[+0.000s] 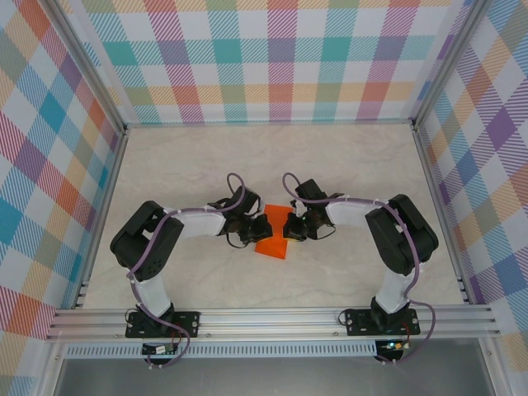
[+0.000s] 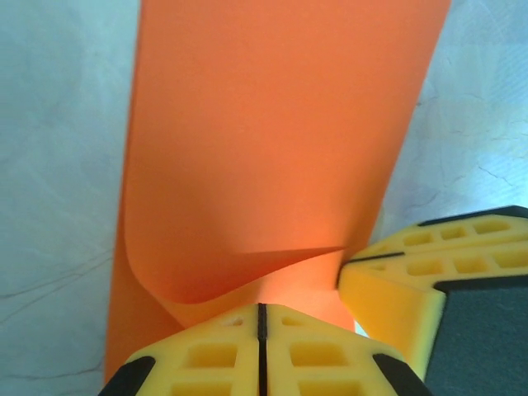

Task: Fold a paper plane with a square sheet of paper (pick it up from the middle)
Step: Fold the triangle a second time at the center of the table.

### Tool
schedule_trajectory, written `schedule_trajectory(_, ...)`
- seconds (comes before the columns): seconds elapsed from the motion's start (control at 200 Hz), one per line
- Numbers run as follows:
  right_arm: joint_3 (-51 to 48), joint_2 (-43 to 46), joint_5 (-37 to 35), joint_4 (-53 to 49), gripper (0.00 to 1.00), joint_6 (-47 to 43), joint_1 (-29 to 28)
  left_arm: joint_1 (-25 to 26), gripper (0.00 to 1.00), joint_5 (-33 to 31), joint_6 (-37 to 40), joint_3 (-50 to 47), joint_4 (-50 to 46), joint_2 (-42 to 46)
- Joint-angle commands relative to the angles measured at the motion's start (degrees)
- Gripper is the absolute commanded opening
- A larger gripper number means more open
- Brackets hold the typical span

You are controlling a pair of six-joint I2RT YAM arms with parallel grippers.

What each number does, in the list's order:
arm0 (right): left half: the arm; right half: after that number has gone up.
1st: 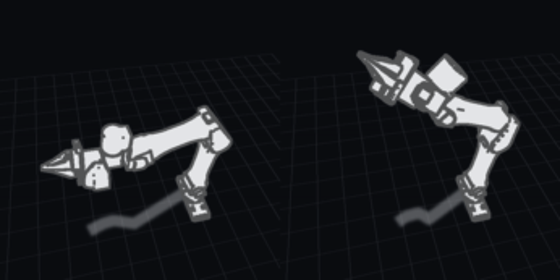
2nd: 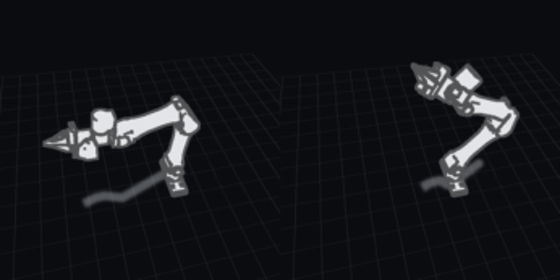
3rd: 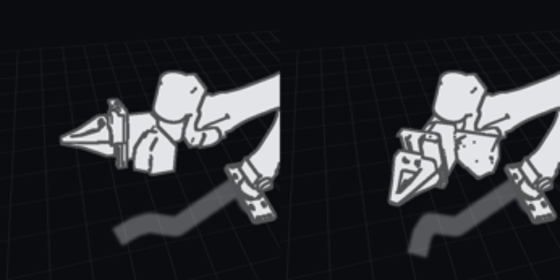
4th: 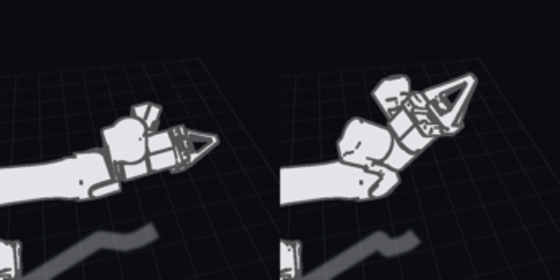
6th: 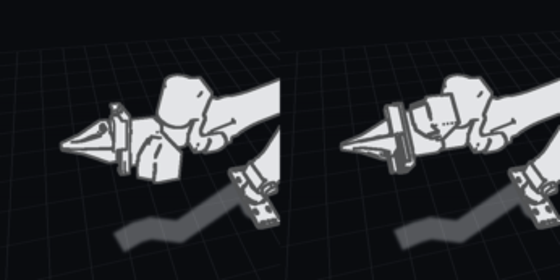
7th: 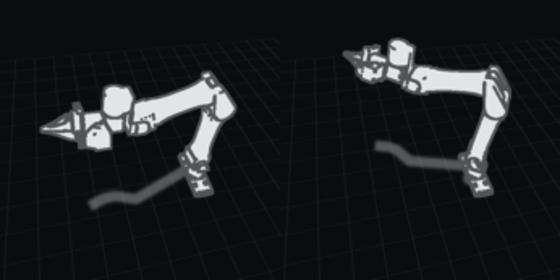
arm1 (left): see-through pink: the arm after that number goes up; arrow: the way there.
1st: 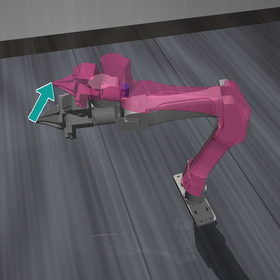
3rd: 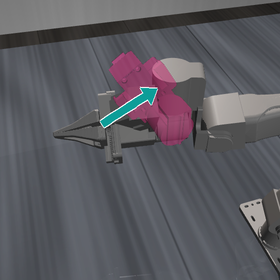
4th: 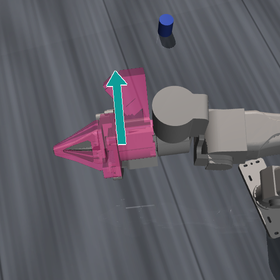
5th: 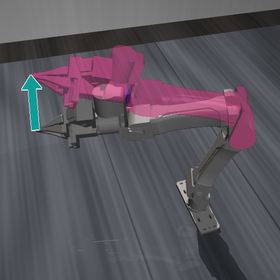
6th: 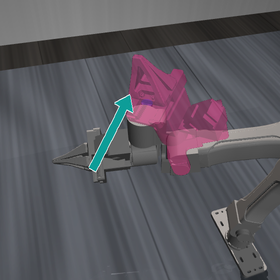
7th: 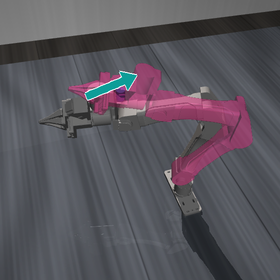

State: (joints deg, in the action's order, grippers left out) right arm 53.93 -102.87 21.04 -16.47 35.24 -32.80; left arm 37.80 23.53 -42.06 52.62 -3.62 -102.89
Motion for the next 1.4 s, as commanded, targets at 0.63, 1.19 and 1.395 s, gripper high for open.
schedule_trajectory(0.63,-3.48,-6.47,-16.03,-8.29,0.07,-2.82,-0.09,-7.46,0.11,-8.82,1.06,0.97,-3.66,-2.69)
schedule_trajectory(1.19,-2.87,-6.29,-14.73,-7.85,0.07,-2.06,-0.12,-6.04,0.13,4.34,0.31,-4.06,10.92,6.35)
schedule_trajectory(1.395,-2.51,-6.34,-13.55,-7.29,0.06,-1.77,-0.07,-4.23,0.11,5.1,-0.12,-4.58,10.56,2.8)
